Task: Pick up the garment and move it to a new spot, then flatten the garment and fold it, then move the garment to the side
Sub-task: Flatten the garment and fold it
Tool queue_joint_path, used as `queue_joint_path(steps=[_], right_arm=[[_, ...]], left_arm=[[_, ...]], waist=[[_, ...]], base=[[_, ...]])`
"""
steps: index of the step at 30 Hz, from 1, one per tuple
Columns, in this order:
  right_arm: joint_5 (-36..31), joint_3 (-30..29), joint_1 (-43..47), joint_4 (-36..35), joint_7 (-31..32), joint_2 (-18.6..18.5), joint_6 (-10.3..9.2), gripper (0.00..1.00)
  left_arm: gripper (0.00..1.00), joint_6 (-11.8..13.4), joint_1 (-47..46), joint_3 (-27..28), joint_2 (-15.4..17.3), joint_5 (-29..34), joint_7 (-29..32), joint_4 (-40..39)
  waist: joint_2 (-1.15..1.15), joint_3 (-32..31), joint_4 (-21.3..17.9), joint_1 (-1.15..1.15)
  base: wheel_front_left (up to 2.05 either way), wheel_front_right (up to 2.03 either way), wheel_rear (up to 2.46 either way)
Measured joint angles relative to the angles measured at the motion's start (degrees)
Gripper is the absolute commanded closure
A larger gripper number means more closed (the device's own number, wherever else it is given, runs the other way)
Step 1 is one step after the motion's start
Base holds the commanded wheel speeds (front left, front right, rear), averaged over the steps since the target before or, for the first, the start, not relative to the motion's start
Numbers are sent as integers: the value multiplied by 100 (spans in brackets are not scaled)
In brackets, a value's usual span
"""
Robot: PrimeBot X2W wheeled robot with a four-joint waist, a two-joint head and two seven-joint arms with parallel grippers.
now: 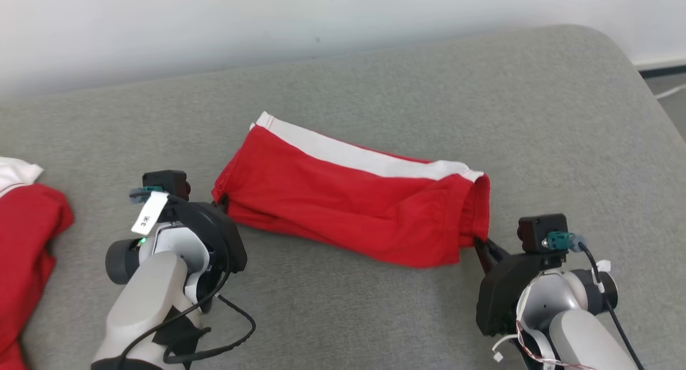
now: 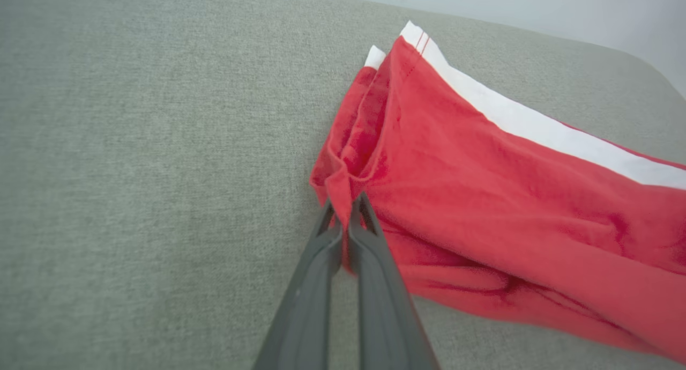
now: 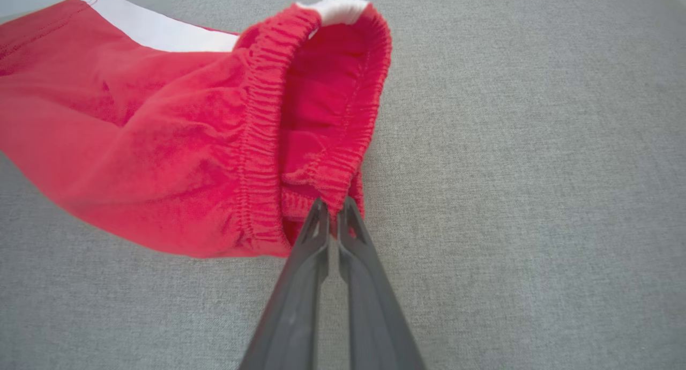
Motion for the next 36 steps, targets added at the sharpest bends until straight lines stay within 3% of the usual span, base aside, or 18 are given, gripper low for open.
queue_joint_path(steps=[9,15,24,36], right_arm=[[-89,13,266,-113,267,-1,0,100],[-157,-40,296,-196,419,-51,0,100],[-291,-151,330,-320,667,-203,0,100],[-386,-197,342,-457,902,-336,1,100]], left_arm=[[100,-1,341,-97,-2,-53,-101,-294],[100,7,783,-364,7,-459,-178,-728],[100,167,1489,-630,13,-980,-364,-1546],[100,331,2209,-816,30,-1098,-453,-2385]], waist=[[0,-208,334,0],[0,-245,482,1],[0,-269,765,1],[1,-313,1042,1]], base=[[0,0,0],[0,0,0],[0,0,0],[0,0,0]])
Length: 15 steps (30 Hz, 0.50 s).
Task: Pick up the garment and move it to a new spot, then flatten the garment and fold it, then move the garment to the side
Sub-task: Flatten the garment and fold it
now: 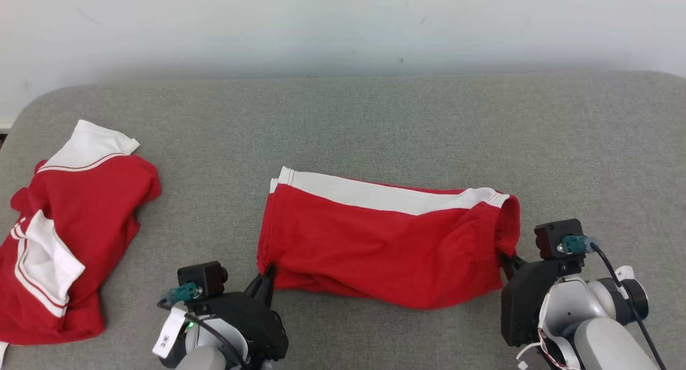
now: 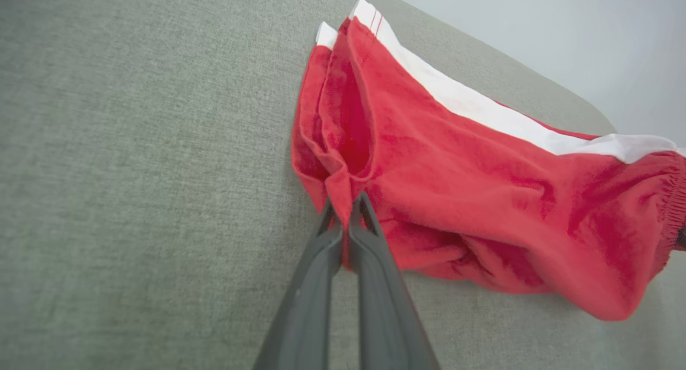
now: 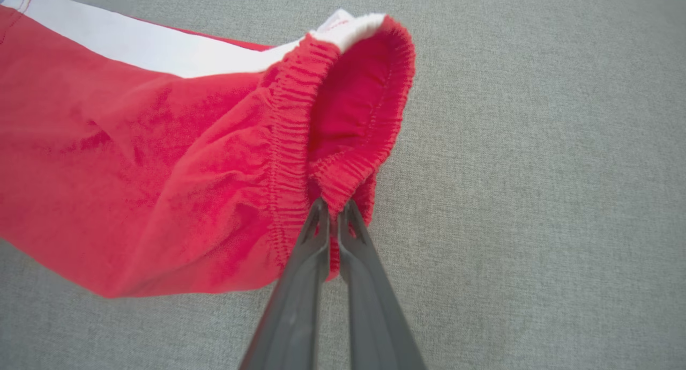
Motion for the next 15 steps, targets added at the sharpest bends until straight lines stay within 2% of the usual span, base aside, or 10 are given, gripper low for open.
queue_joint_path(steps=[15], right_arm=[[-312,-292,296,-298,220,-90,0,100]], left_arm=[[100,289,993,49,220,7,63,-1134]], waist=[[0,-66,136,0]], base=[[0,0,0]])
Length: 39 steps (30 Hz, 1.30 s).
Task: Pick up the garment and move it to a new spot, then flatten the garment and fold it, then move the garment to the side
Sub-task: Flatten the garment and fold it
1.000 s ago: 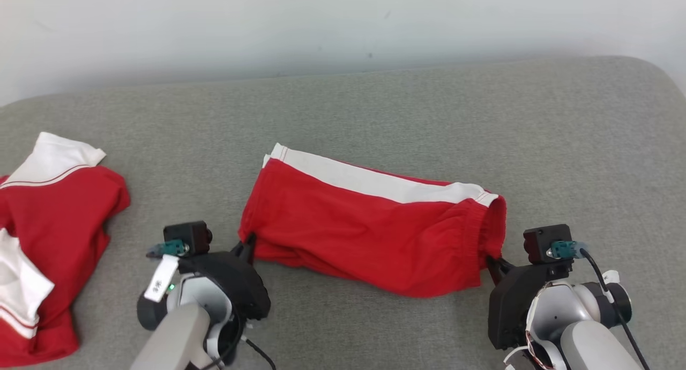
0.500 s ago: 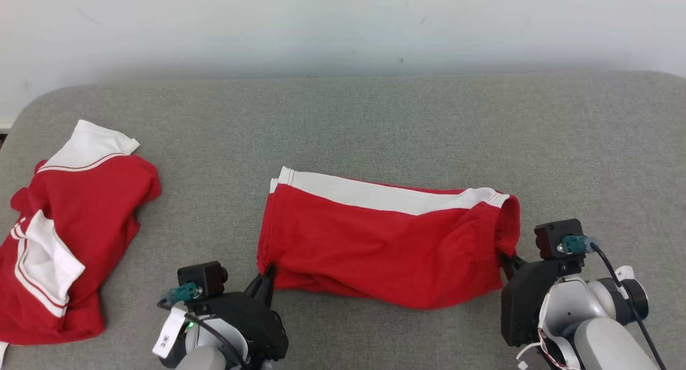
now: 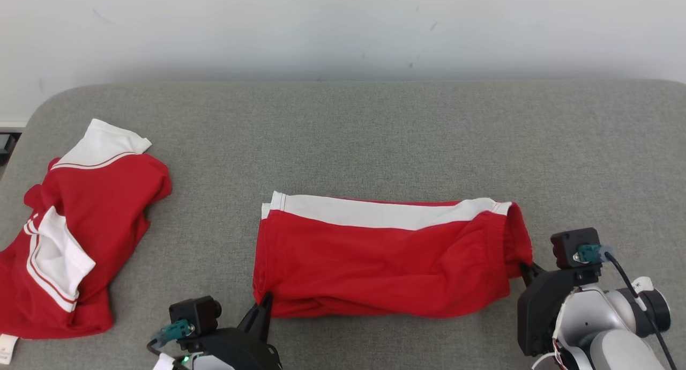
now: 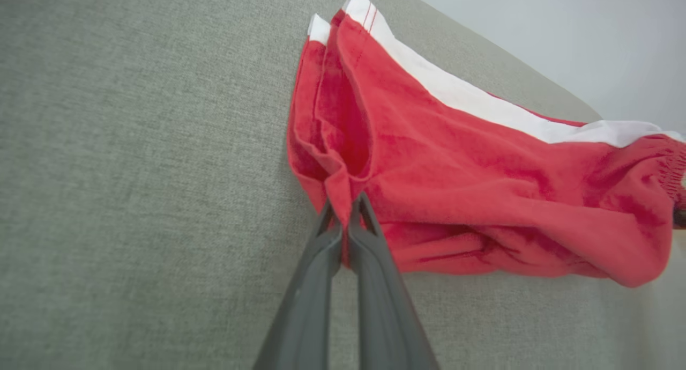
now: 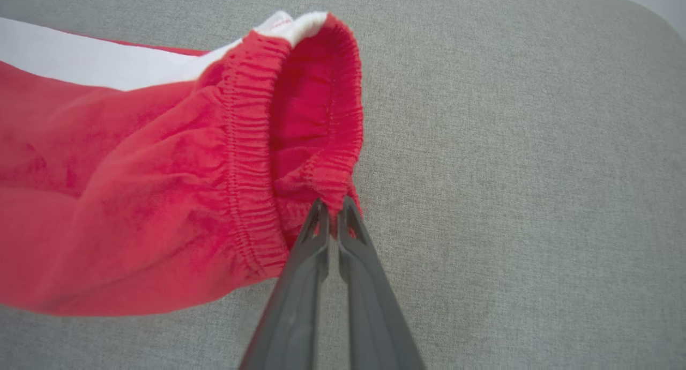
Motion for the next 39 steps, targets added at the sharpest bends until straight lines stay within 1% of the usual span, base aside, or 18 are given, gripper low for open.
queue_joint_path(steps=[9,10,11,12,13,15,19,23,25,28,30,35,39], right_arm=[[-96,-130,183,-53,118,122,0,100],[-97,-129,187,-63,130,127,0,94],[-100,-127,192,-71,144,133,0,67],[-100,-111,202,-73,154,130,0,0],[-101,-99,225,-75,189,127,0,0],[-100,-100,302,-82,198,133,-1,0],[-100,-105,311,-152,234,133,0,0],[-101,-163,319,-198,253,136,0,0],[-100,-258,330,-201,252,164,0,0],[-100,-399,430,-212,245,194,0,0],[-105,-546,507,-226,212,255,0,0],[-190,-1006,533,-300,-147,565,0,0],[-353,-1073,519,-380,-642,614,0,0]], left_arm=[[100,105,321,-10,126,53,225,-538],[100,130,368,-20,127,53,255,-586],[100,144,405,-29,131,58,277,-632],[100,144,442,-36,132,60,324,-679],[95,146,470,-55,138,69,368,-699],[0,167,490,-71,148,114,421,-762],[0,193,500,-74,166,163,524,-933],[0,203,599,32,324,203,575,-1087],[0,245,606,143,379,204,602,-1179],[0,244,670,345,457,204,593,-1374],[0,245,727,486,509,227,487,-1458],[0,246,700,810,590,500,148,-1763],[0,248,677,950,705,780,-103,-1847]], waist=[[0,22,7,0],[0,28,5,0],[0,35,2,0],[0,42,-1,0],[0,50,-4,0],[0,66,-11,0],[0,90,-22,0],[0,89,-28,0],[0,67,-29,0],[0,7,-35,0],[0,-42,-41,0],[0,-204,-71,0],[0,-364,-121,0]], base=[[0,0,0],[0,0,0],[0,0,0],[0,0,0],[0,0,0],[0,0,0],[0,0,0],[0,0,0],[0,0,0],[0,0,0],[0,0,0],[0,0,0],[0,0,0]])
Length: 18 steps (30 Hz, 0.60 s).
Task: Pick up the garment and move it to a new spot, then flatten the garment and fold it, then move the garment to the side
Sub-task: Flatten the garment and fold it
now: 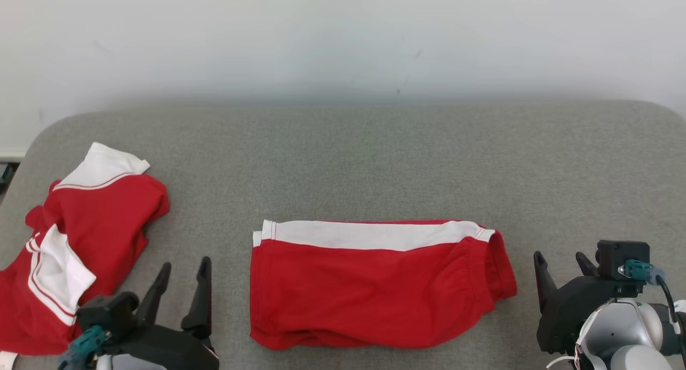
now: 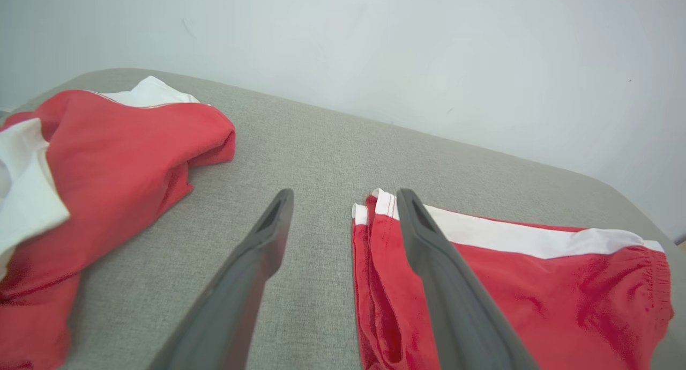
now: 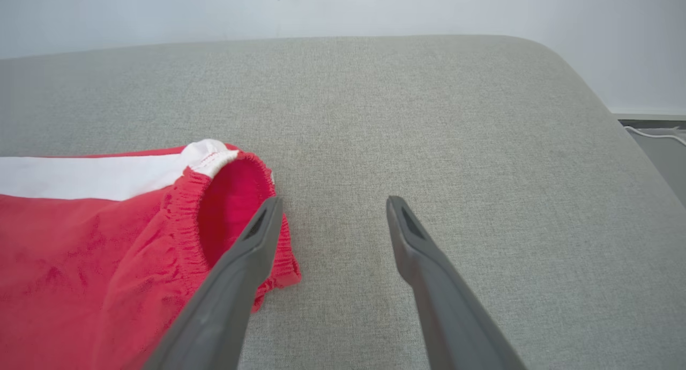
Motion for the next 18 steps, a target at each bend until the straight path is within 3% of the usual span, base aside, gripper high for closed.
queue_joint_path(steps=[9,11,14,18], right_arm=[[118,103,119,-34,-1150,110,67,0],[180,156,159,-29,-1358,110,194,0],[223,439,226,-19,-1647,35,586,0],[243,538,331,19,-1947,0,793,0]], left_arm=[[0,3,316,265,199,162,-158,-20],[0,3,389,354,240,235,-161,-48],[0,3,400,419,323,335,-202,-88],[0,3,584,511,324,411,-205,-82]], waist=[[0,-309,-311,0],[0,-361,-402,0],[-1,-437,-529,0],[0,-543,-662,0]], base=[[0,0,0],[0,0,0],[0,0,0],[0,0,0]])
